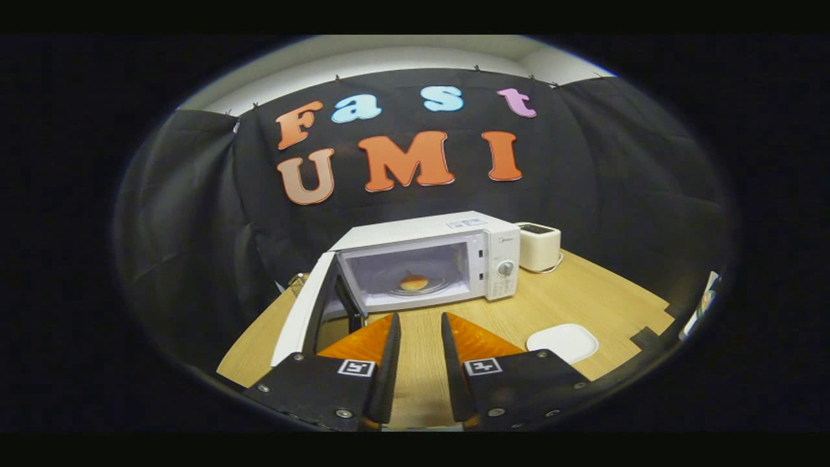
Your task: Open the microwave, put the food inside, and close the microwave door.
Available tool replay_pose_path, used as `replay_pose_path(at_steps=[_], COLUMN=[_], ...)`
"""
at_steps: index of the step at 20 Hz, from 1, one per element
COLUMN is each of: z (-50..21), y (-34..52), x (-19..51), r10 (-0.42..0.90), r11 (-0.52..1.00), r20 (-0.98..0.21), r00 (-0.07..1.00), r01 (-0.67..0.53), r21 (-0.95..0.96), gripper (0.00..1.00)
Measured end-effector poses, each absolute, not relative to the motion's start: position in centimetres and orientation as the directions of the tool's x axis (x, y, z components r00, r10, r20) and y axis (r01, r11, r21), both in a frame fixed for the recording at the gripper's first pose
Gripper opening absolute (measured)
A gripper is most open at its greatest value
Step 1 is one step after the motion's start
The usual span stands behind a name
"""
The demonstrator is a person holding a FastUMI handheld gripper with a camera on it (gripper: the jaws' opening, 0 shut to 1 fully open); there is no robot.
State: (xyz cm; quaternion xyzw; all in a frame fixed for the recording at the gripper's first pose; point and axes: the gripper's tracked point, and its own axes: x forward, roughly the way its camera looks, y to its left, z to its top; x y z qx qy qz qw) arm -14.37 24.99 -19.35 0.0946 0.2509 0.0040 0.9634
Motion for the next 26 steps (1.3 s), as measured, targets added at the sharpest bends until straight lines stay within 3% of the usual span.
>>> replay_pose_path(at_steps=[4,10,13,19,26], z=[-18.2,-16.9,-18.3,-22.5,-25.0], y=[28.7,35.8,39.0,41.4,38.6], x=[-15.3,-16.4,-16.6,-16.4,-16.4], r10=[0.094,0.206,0.234,0.186,0.132], r11=[0.986,0.970,0.968,0.981,0.991], r20=[-0.465,-0.428,-0.451,-0.518,-0.560], r00=[0.880,0.880,0.862,0.835,0.818], r01=[-0.018,-0.124,-0.163,-0.129,-0.096], r21=[0.166,0.211,0.190,0.144,0.093], gripper=[0.18,0.03,0.03,0.03,0.01])
